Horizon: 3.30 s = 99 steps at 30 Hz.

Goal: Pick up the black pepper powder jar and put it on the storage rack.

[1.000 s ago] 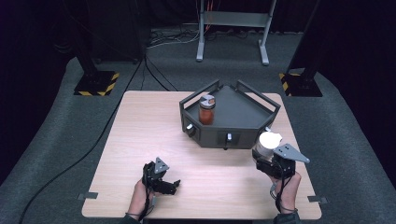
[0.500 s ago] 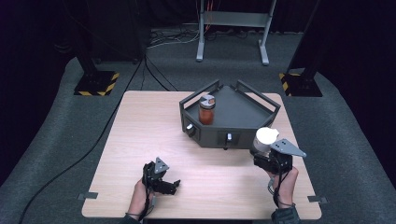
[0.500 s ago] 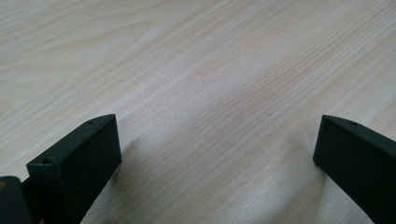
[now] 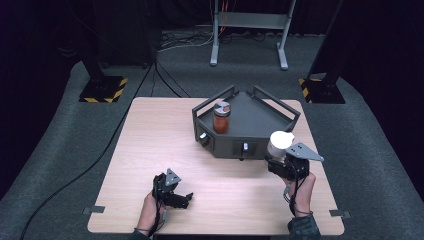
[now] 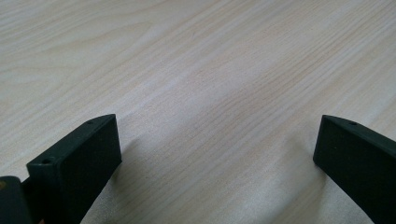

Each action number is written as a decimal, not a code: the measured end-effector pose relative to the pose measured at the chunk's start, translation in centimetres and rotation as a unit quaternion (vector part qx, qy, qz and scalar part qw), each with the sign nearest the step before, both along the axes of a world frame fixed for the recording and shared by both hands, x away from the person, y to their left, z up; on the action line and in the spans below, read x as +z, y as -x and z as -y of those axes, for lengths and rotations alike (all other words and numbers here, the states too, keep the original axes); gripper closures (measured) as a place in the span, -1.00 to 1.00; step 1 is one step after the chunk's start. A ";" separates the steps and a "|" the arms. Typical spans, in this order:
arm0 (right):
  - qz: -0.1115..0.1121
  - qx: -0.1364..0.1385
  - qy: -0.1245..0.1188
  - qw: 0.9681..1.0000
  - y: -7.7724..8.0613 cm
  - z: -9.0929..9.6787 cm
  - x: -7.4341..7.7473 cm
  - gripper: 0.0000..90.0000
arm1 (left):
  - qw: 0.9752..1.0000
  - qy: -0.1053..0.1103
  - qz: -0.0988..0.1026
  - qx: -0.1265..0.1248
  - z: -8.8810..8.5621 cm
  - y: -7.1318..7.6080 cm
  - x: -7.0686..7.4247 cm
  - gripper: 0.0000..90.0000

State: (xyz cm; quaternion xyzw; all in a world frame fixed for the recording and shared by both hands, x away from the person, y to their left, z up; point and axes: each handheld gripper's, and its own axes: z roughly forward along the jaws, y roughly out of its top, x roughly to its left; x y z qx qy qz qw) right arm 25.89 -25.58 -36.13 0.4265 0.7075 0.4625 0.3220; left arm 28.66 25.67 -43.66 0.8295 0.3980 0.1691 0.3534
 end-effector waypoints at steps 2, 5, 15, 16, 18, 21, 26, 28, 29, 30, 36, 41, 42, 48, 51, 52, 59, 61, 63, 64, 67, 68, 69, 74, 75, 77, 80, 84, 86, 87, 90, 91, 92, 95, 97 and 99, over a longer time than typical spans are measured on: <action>0.000 0.001 -0.001 1.000 -0.2 -0.1 0.1 -0.35 | 1.000 0.000 0.000 0.000 0.0 0.0 0.0 -0.99; 0.000 0.004 -0.002 1.000 -0.4 -0.1 0.3 -0.35 | 1.000 0.000 0.000 0.000 0.0 0.0 0.0 -0.99; 0.001 0.009 -0.004 1.000 -1.2 -0.4 0.6 -0.35 | 1.000 0.000 0.000 0.000 0.0 0.0 0.0 -0.99; 0.000 0.010 -0.004 1.000 -1.2 -0.4 0.6 -0.35 | 1.000 0.000 0.000 0.000 0.0 0.0 0.0 -0.99; 0.000 0.011 -0.003 1.000 -1.4 -0.5 0.7 -0.35 | 1.000 0.000 0.000 0.000 0.0 0.0 0.0 -0.99; 0.000 0.012 -0.004 1.000 -1.6 -0.6 0.8 -0.35 | 1.000 0.000 0.000 0.000 0.0 0.0 0.0 -0.99; 0.001 0.014 -0.004 1.000 -1.8 -0.7 0.9 -0.35 | 1.000 0.000 0.000 0.000 0.0 0.0 0.0 -0.99; 0.002 0.015 -0.005 1.000 -1.9 -0.7 1.0 -0.35 | 1.000 0.000 0.000 0.000 0.0 0.0 0.0 -0.99; 0.001 0.015 -0.005 1.000 -2.0 -0.8 1.0 -0.35 | 1.000 0.000 0.000 0.000 0.0 0.0 0.0 -0.99; 0.002 0.015 -0.004 1.000 -2.1 -0.8 1.0 -0.35 | 1.000 0.000 0.000 0.000 0.0 0.0 0.0 -0.99; 0.002 0.017 -0.005 1.000 -2.4 -0.9 1.3 -0.35 | 1.000 0.000 0.000 0.000 0.0 0.0 0.0 -0.99; 0.002 0.019 -0.006 1.000 -2.7 -1.0 1.5 -0.35 | 1.000 0.000 0.000 0.000 0.0 0.0 0.0 -0.99; 0.001 0.020 -0.007 1.000 -2.8 -0.9 1.5 -0.35 | 1.000 0.000 0.000 0.000 0.0 0.0 0.0 -0.99; 0.001 0.021 -0.011 1.000 -3.1 -0.9 1.6 -0.35 | 1.000 0.000 0.000 0.000 0.0 0.0 0.0 -0.98; 0.001 0.022 -0.011 1.000 -3.2 -0.9 1.6 -0.35 | 1.000 0.000 0.000 0.000 0.0 0.0 0.0 -0.98; 0.001 0.022 -0.011 1.000 -3.2 -0.9 1.7 -0.35 | 1.000 0.000 0.000 0.000 0.0 0.0 0.0 -0.98; 0.004 0.025 -0.010 1.000 -3.5 -1.1 1.9 -0.35 | 1.000 0.000 0.000 -0.001 0.0 0.0 0.0 -0.98; 0.005 0.027 -0.011 1.000 -3.6 -1.1 2.0 -0.35 | 1.000 0.001 0.000 -0.001 0.0 0.0 0.0 -0.98; 0.007 0.029 -0.010 1.000 -3.6 -1.2 2.2 -0.35 | 1.000 0.000 0.000 -0.001 0.0 0.0 0.0 -0.98; 0.009 0.029 -0.009 0.999 -3.6 -1.2 2.3 -0.35 | 1.000 0.001 0.000 -0.001 0.0 0.0 0.0 -0.98; 0.010 0.030 -0.010 0.999 -3.7 -1.3 2.5 -0.35 | 1.000 0.001 0.000 -0.001 0.0 0.0 0.0 -0.98; 0.011 0.030 -0.009 0.999 -3.7 -1.3 2.6 -0.35 | 1.000 0.001 0.000 -0.001 0.0 0.0 0.0 -0.98; 0.011 0.030 -0.008 0.999 -3.8 -1.3 2.6 -0.35 | 1.000 0.000 0.001 -0.001 0.0 0.0 0.0 -0.98; 0.011 0.031 -0.009 0.999 -3.9 -1.3 2.8 -0.35 | 1.000 0.001 0.001 -0.001 0.0 0.0 0.0 -0.97; 0.012 0.032 -0.009 0.999 -3.9 -1.3 2.9 -0.35 | 1.000 0.000 0.001 -0.001 0.0 0.0 0.0 -0.97; 0.012 0.033 -0.009 0.999 -4.0 -1.4 3.0 -0.35 | 1.000 0.000 0.001 -0.001 0.0 0.0 0.0 -0.97; 0.013 0.035 -0.008 0.999 -4.1 -1.5 3.2 -0.35 | 1.000 0.000 0.000 -0.001 0.0 0.0 0.0 -0.97; 0.013 0.036 -0.009 0.999 -4.4 -1.6 3.5 -0.35 | 1.000 0.000 0.001 -0.001 0.0 0.0 0.0 -0.97; 0.012 0.037 -0.009 0.999 -4.6 -1.6 3.6 -0.35 | 1.000 0.000 0.001 -0.001 0.0 0.0 0.0 -0.97; 0.012 0.037 -0.009 0.999 -4.7 -1.7 3.6 -0.35 | 1.000 0.001 0.001 -0.001 0.0 0.0 0.0 -0.97; 0.012 0.038 -0.008 0.999 -5.1 -1.8 3.8 -0.35 | 1.000 0.000 0.001 -0.002 0.0 0.0 0.0 -0.97; 0.011 0.039 -0.008 0.999 -5.2 -1.8 3.9 -0.35 | 1.000 0.000 0.001 -0.002 0.0 0.0 0.0 -0.97; 0.012 0.039 -0.008 0.999 -5.3 -1.9 4.0 -0.35 | 1.000 0.001 0.001 -0.002 0.0 0.0 0.0 -0.97; 0.010 0.039 -0.008 0.999 -5.6 -2.0 4.2 -0.35 | 1.000 0.001 0.001 -0.002 0.0 0.0 0.0 -0.97; 0.008 0.039 -0.008 0.999 -5.9 -2.0 4.2 -0.35 | 1.000 0.001 0.001 -0.002 0.0 0.0 0.0 -0.97; 0.008 0.039 -0.008 0.999 -6.2 -2.1 4.3 -0.35 | 1.000 0.001 0.001 -0.002 0.0 0.0 0.0 -0.97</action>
